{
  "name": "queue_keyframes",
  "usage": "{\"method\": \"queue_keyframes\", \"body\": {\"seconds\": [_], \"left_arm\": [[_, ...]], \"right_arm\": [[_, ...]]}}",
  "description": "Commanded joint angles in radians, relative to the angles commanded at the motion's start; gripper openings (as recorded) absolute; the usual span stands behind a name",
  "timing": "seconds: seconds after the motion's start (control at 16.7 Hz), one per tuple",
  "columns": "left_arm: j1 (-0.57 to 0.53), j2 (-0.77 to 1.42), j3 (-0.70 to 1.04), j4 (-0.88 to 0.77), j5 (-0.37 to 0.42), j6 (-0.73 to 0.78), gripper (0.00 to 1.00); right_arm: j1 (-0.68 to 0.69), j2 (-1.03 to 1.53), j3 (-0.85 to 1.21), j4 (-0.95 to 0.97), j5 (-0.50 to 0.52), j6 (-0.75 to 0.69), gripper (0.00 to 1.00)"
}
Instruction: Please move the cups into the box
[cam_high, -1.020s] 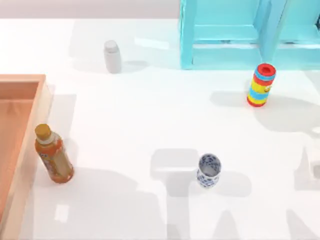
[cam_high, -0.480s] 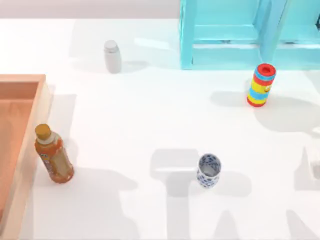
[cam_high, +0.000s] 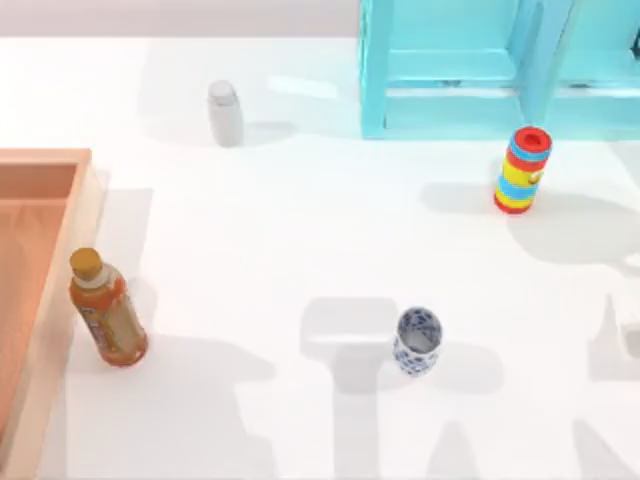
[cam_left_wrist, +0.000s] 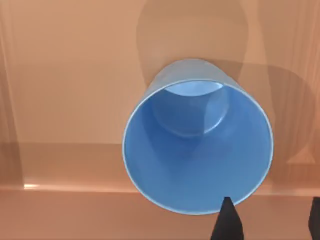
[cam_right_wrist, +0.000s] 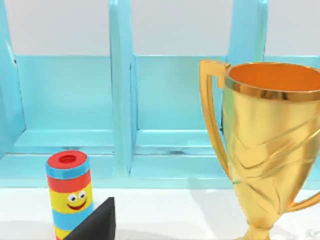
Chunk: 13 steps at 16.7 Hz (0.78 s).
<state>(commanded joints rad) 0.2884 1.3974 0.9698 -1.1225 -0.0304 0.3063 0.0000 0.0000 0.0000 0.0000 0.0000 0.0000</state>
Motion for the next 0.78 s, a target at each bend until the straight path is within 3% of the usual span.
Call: {"method": "queue_keyframes", "body": {"seconds": [0.3,0.78], "left_arm": [[0.0,0.0,0.0,0.0,0.0,0.0,0.98],[0.0,0.0,0.0,0.0,0.0,0.0,1.0]], "right_arm": [[0.0,0.0,0.0,0.0,0.0,0.0,1.0],[0.0,0.0,0.0,0.0,0.0,0.0,1.0]]}}
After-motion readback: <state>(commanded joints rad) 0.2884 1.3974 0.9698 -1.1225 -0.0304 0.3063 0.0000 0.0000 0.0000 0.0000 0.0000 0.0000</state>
